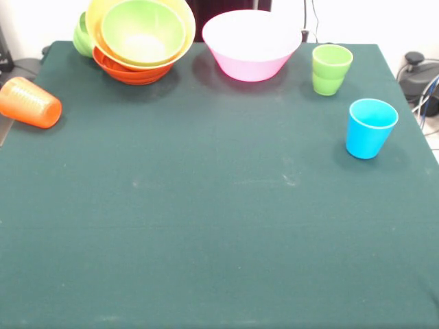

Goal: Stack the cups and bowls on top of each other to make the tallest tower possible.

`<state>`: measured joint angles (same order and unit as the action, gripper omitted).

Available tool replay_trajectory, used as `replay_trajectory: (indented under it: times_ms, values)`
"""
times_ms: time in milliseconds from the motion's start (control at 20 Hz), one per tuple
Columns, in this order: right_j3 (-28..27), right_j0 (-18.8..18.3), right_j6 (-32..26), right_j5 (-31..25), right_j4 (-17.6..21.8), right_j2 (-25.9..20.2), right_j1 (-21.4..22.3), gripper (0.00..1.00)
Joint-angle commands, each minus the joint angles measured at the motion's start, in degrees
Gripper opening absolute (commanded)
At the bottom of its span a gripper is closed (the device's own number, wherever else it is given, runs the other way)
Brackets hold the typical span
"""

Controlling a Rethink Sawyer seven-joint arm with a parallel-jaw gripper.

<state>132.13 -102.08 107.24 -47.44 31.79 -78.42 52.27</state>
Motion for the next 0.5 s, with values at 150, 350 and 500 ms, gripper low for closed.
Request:
replay_trajectory:
  times_ms: [150,350,500]
  values:
    - [-2.4,14.1,-4.4,-3.3,12.9,13.3,-6.0,0.0]
    - [-6.1,18.7,-3.3,-5.2,14.8,20.3,-10.7,0.0]
    - [-7.0,20.5,-3.1,-4.8,15.0,23.2,-12.4,0.0]
